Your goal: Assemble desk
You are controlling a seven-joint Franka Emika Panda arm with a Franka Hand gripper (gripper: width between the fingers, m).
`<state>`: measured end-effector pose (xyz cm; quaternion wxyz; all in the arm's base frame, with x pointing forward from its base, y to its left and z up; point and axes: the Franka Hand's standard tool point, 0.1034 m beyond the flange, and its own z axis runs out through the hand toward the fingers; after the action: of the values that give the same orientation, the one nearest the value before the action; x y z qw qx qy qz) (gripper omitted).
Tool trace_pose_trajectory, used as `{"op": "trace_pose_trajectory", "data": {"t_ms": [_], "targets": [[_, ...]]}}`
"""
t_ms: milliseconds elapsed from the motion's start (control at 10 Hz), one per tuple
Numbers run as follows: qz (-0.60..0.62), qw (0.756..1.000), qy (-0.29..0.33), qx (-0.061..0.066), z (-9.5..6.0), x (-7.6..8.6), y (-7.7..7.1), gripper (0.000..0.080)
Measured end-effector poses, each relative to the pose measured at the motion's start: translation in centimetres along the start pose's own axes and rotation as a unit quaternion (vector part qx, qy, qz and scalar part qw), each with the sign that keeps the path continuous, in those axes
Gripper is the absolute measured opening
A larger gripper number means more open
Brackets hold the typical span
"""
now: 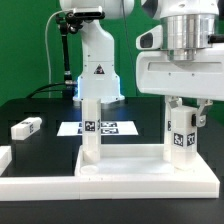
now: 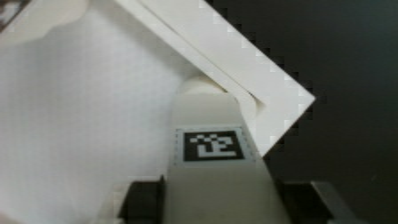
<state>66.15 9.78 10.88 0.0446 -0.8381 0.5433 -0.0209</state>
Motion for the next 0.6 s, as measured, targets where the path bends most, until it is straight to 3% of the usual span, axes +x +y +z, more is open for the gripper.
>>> {"op": "trace_pose_trajectory", "data": {"t_ms": [200,300,400,600], "targets": [[0.185,0.982,-0.021,0.007,0.0,0.1,0.0,0.0290],[0.284,0.958,-0.026,0.025,0.2,-0.3,-0.1,0.0290],[0.330,0.943,-0.025,0.032,0.3,-0.9,-0.3,0.0290],[0.309,0.950,-0.021,0.033,0.4,-1.1,-0.4,0.0291]]}}
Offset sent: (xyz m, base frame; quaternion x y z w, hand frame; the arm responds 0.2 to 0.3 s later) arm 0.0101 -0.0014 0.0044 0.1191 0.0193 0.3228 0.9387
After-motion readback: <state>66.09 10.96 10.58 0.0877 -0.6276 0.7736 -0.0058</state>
